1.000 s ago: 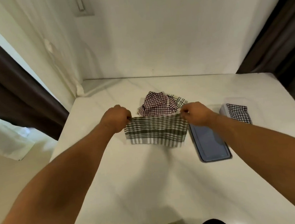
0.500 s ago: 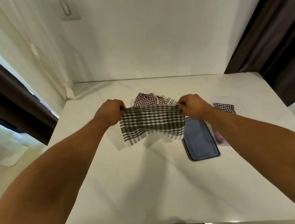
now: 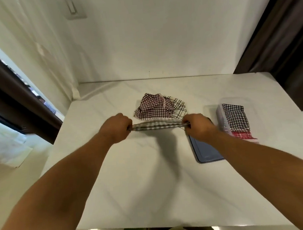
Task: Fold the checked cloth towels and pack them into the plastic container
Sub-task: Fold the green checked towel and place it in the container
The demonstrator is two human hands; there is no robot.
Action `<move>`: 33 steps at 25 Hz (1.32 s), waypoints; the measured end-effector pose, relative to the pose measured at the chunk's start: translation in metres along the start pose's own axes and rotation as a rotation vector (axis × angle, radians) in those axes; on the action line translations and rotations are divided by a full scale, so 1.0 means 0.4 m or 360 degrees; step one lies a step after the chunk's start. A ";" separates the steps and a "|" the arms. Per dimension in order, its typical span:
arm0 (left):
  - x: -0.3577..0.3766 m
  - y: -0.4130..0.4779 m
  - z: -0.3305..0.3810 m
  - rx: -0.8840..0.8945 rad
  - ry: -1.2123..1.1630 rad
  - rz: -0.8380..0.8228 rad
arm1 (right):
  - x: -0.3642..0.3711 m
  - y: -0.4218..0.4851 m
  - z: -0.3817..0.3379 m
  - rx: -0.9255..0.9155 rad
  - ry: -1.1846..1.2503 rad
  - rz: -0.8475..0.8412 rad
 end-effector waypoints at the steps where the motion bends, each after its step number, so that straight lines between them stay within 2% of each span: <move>1: 0.044 -0.027 0.003 0.0054 0.0016 -0.0101 | 0.048 -0.025 0.007 0.0022 -0.0110 -0.0163; 3: 0.151 -0.090 0.013 0.0125 0.0016 -0.0373 | 0.145 -0.084 0.021 0.0026 -0.0265 -0.0515; 6: 0.277 -0.182 0.037 0.0178 -0.0055 -0.0807 | 0.247 -0.175 0.036 0.0042 -0.0203 -0.0898; 10: 0.301 -0.211 0.060 0.0101 -0.0313 -0.0869 | 0.283 -0.222 0.054 0.0119 -0.0144 -0.1170; 13: 0.319 -0.193 0.052 -0.0096 -0.0537 -0.0879 | 0.262 -0.216 0.050 0.0215 -0.0068 -0.1250; 15: 0.337 -0.177 0.038 -0.0281 -0.0733 -0.0767 | 0.246 -0.204 0.059 0.0317 0.0090 -0.1150; 17: 0.350 -0.166 0.021 -0.0491 -0.1031 -0.0574 | 0.240 -0.189 0.072 0.0421 0.0394 -0.0835; 20: 0.355 -0.149 0.001 -0.0744 -0.1320 -0.0371 | 0.248 -0.167 0.079 0.0734 0.0832 -0.0409; 23: 0.371 -0.141 0.002 -0.0860 -0.1358 -0.0298 | 0.277 -0.140 0.087 0.0753 0.0654 -0.0320; 25: 0.383 -0.136 0.005 -0.0845 -0.1279 -0.0266 | 0.287 -0.128 0.078 0.0723 0.0499 -0.0315; 29: 0.381 -0.129 -0.004 -0.0677 -0.1234 -0.0275 | 0.282 -0.111 0.067 0.0667 0.0667 -0.0087; 33: 0.335 -0.083 0.004 -0.0397 -0.1057 -0.0737 | 0.215 -0.043 0.029 0.0601 0.1049 -0.0005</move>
Point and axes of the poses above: each hand's wrist, its own y-axis towards the middle knuckle, its own x-axis out of the palm, z = x × y, the point moved 1 cm from there along y, towards the middle knuckle, and after that the axes turned 3 degrees about -x, right-handed, at the moved point
